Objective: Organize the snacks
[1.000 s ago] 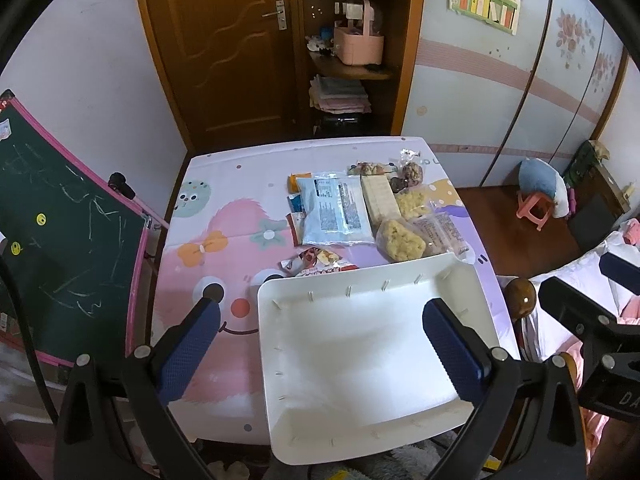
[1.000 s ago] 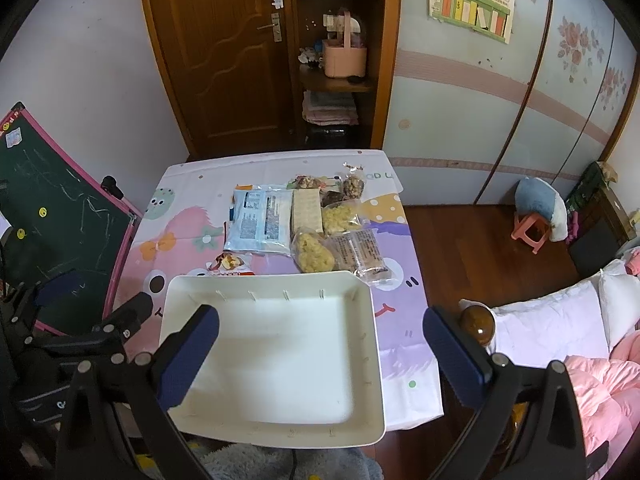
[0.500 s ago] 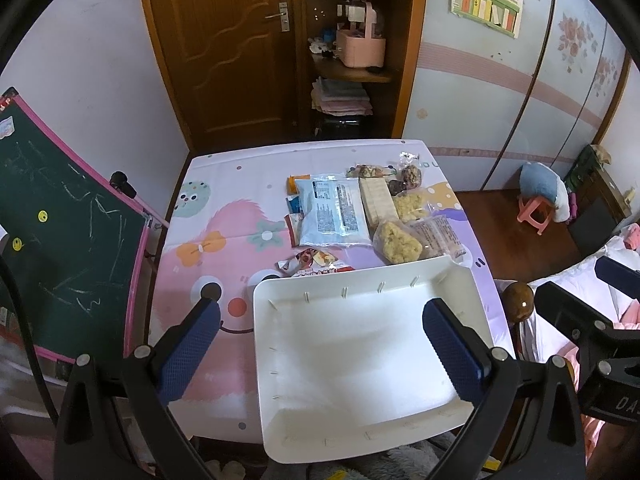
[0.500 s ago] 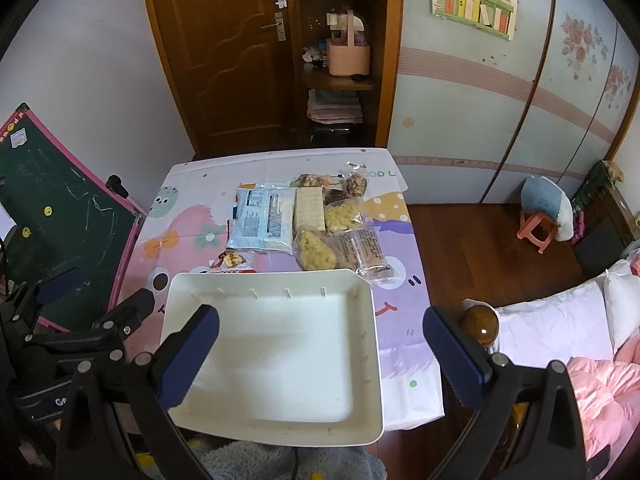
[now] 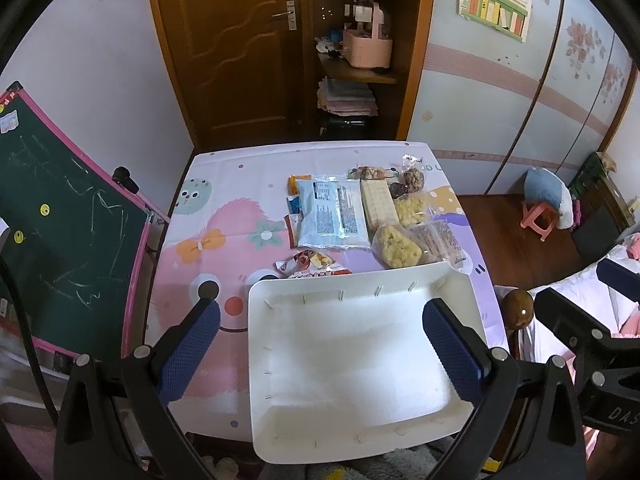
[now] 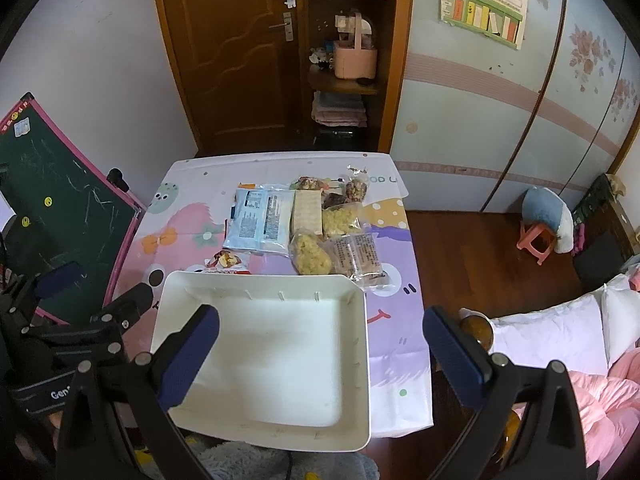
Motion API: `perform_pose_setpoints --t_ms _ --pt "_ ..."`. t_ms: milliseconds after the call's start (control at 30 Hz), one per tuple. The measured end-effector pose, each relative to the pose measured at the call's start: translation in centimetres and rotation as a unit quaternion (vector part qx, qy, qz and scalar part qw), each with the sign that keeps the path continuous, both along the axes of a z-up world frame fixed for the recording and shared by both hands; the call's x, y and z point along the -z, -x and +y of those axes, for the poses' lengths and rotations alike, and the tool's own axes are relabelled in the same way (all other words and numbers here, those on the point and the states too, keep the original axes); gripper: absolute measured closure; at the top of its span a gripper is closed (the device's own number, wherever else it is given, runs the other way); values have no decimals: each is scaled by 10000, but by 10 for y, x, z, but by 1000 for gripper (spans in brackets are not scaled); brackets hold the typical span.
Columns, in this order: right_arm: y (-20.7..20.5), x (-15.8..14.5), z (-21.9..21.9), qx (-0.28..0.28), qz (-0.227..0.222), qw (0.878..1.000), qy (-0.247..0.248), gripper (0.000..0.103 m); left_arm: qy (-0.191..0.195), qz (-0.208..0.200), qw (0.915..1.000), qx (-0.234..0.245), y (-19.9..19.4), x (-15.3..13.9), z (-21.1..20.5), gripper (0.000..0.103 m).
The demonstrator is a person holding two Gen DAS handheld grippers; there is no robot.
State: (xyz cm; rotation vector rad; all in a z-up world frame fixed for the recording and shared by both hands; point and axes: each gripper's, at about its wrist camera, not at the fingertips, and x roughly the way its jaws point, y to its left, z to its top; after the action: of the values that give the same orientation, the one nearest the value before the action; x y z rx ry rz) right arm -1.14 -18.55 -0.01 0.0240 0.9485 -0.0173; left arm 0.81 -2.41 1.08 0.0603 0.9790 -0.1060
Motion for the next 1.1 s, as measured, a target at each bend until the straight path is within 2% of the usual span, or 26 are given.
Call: perform_pose_setpoints --t_ms 500,767,900,1000,1100 --pt "-8 -5 -20 -327 -160 9991 206 1 -12 -159 9993 -334 -14 -10 -8 2" --pt "-24 -18 -33 -551 -330 9978 188 1 -97 -604 9976 -338 -18 -30 0 2" --pt "-37 -14 -38 -588 -262 9979 75 1 -21 -355 9986 -403 -36 -24 7 2" --pt "-51 -6 -40 -604 -162 9980 20 7 104 -52 9992 -394 -56 -13 13 2" --pt "-66 6 -39 -665 -35 9978 49 11 16 90 9991 -402 -73 3 17 2"
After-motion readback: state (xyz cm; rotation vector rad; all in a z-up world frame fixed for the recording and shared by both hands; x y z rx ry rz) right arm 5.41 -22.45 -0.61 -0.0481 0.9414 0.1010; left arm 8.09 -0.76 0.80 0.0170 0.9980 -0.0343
